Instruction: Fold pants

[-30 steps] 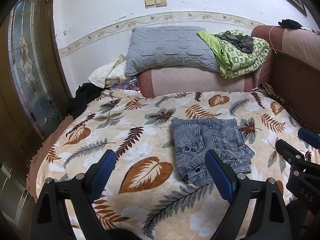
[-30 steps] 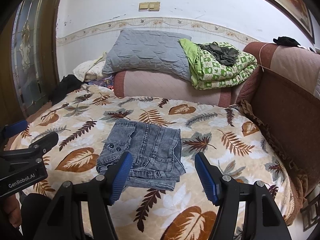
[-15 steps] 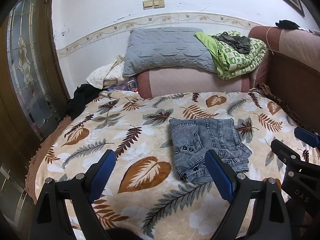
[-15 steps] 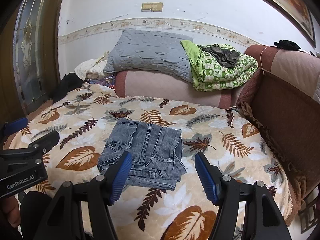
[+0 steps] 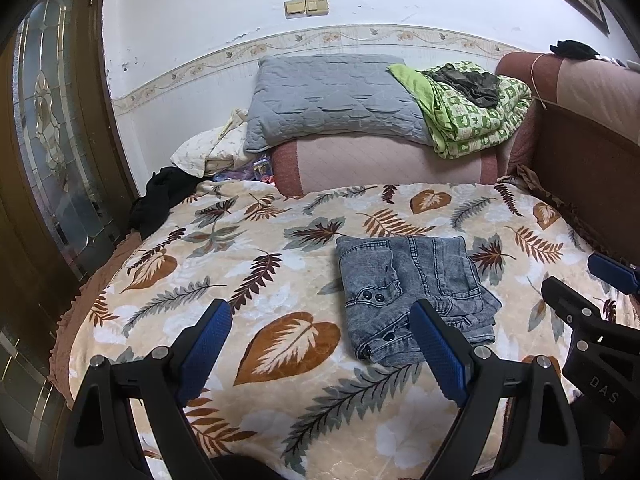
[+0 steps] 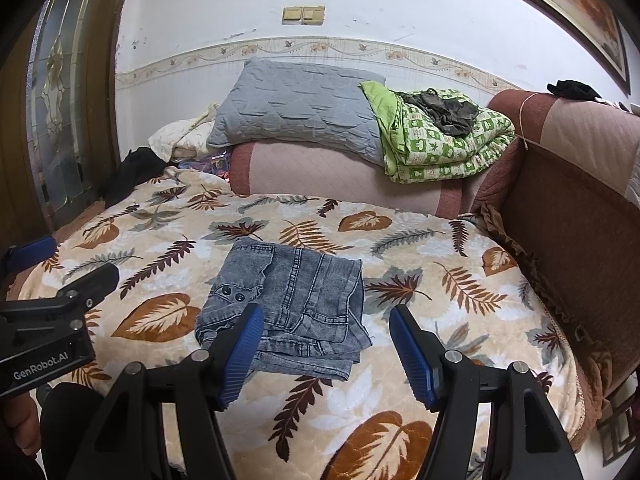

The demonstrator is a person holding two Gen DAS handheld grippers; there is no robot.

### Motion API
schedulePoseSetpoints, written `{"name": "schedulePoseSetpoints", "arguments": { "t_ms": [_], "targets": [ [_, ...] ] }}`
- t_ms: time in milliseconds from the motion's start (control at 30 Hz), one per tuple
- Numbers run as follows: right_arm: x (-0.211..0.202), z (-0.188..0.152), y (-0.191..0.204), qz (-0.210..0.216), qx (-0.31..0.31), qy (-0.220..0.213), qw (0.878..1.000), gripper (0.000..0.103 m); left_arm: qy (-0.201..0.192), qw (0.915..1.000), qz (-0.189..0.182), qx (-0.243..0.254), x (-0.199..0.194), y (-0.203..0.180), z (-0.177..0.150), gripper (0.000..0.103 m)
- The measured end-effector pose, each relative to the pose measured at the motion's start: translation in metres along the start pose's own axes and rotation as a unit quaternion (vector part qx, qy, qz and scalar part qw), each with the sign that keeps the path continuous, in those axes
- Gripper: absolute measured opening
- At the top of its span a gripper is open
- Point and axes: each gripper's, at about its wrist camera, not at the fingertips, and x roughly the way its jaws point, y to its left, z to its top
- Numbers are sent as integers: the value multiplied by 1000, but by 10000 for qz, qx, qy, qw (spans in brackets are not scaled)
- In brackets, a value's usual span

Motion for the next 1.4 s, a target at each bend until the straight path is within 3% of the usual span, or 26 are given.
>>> {"name": "schedulePoseSetpoints", "arguments": {
  "t_ms": [1200,1400],
  "targets": [
    [7,-2,-1,25,-1,112,9999,69,36,9999,-141,-62,4,0,2,91],
    [28,-3,-23,-26,191,276,9994,69,378,9984,-325,-266,29,12,7,91]
  ]
}}
